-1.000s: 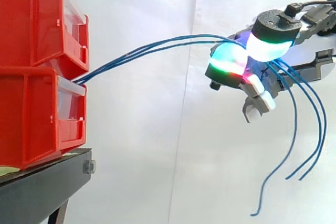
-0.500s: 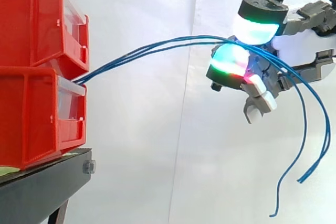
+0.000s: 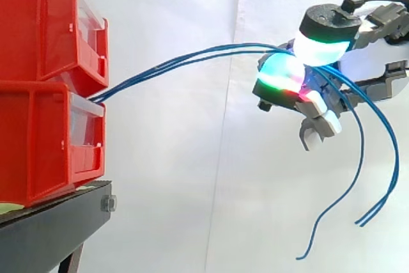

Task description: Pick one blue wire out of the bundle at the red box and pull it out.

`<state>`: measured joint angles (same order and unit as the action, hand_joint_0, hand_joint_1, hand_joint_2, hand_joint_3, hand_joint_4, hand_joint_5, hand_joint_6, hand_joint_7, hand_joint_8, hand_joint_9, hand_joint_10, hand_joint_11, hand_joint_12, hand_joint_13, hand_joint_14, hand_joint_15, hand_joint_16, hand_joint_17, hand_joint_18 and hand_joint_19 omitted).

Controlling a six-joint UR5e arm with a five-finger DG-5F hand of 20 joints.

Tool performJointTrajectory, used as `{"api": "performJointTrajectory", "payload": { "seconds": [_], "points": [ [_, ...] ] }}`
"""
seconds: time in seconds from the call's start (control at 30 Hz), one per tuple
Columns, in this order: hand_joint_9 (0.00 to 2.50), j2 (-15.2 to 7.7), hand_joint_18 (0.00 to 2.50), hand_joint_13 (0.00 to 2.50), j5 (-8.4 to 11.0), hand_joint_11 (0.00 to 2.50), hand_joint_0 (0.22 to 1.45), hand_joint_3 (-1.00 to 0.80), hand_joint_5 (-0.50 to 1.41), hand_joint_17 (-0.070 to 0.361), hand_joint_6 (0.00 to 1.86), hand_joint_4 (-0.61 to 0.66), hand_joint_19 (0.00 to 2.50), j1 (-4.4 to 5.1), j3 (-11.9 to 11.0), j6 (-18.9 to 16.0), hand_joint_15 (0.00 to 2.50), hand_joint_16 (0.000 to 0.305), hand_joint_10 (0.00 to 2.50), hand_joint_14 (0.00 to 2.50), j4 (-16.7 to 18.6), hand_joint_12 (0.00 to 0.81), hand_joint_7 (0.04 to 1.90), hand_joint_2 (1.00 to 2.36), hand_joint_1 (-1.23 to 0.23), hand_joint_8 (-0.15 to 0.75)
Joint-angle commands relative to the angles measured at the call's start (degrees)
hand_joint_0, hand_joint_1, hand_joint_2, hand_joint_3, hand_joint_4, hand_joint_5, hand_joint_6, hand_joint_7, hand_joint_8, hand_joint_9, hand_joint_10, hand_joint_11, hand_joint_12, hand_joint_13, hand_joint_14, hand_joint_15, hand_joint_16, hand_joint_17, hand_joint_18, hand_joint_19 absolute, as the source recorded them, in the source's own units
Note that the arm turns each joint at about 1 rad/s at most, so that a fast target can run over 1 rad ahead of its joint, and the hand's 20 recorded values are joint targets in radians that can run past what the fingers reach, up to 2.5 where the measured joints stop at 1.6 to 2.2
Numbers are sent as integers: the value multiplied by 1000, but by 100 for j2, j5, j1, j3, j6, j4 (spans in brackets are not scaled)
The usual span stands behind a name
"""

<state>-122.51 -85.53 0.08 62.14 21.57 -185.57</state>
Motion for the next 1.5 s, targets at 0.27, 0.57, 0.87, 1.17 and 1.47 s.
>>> {"api": "performJointTrajectory", "payload": {
  "seconds": [0.27, 0.57, 0.87, 1.17, 1.47],
  "points": [
    [957, 0, 888, 977, -43, 704, 565, -500, -193, 133, 957, 203, 561, 1, 0, -205, 574, 59, 15, 20, -32, 431, 897, 1000, -666, 381],
    [1033, 0, 904, 1018, -43, 715, 612, -371, -170, 129, 959, 182, 566, 9, 0, -205, 579, 57, 15, 20, -49, 435, 936, 1012, -595, 389],
    [1032, 0, 939, 1034, -43, 729, 665, -285, -169, 127, 961, 124, 546, 1, 0, -205, 570, 56, 15, 20, -49, 430, 965, 1017, -760, 388],
    [997, 0, 951, 1025, -52, 731, 710, -306, -180, 125, 976, 85, 533, 1, 0, -205, 571, 55, 14, 21, -49, 422, 959, 1016, -818, 374],
    [911, 0, 934, 991, -78, 717, 743, -332, -205, 125, 985, 105, 503, 1, 0, -205, 549, 55, 14, 20, -49, 420, 927, 1015, -859, 363]
  ]
}}
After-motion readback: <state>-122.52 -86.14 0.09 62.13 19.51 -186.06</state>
